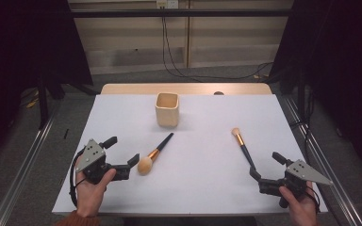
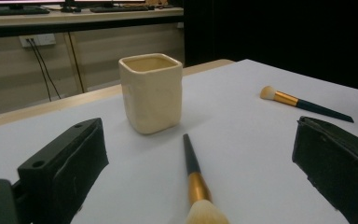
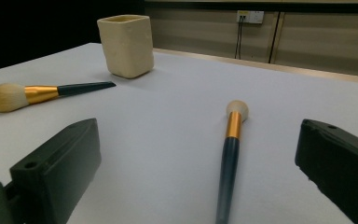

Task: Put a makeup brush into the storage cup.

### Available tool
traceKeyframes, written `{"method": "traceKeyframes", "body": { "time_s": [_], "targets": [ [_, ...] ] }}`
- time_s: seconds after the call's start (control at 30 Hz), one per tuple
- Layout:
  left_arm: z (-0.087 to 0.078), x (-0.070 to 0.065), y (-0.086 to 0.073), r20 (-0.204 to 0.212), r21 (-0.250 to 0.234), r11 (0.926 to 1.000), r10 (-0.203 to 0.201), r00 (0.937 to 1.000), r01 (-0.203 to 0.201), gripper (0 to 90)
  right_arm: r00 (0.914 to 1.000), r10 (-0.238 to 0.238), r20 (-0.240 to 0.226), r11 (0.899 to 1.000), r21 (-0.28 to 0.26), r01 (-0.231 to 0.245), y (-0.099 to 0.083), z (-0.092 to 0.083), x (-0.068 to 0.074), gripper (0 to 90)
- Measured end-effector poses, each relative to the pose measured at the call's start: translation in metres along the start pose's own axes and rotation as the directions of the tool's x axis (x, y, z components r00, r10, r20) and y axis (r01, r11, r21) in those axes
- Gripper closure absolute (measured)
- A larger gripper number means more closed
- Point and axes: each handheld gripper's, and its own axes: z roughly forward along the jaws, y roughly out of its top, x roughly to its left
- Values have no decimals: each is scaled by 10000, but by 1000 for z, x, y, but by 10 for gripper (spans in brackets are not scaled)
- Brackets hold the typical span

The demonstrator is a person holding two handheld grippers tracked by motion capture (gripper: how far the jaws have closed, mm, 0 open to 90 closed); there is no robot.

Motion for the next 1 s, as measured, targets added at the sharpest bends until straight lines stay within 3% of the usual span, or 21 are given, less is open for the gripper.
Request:
{"method": "traceKeyframes", "body": {
  "time_s": [0.37,0.6,0.73,1.0],
  "targets": [
    [17,12,4,-45,56,10000,-68,10000,69,30,10000,22,-19,10000,10,-22,0,1,1,2],
    [30,16,9,214,4,10000,-63,9998,63,25,10000,71,-47,10000,57,-71,0,2,0,2],
    [40,17,14,-38,76,9998,-183,9998,183,29,10000,69,-4,10000,38,-69,0,2,0,2],
    [58,18,28,97,58,9995,-319,9994,318,27,10000,70,-23,10000,44,-70,-1,2,0,2]
  ]
}}
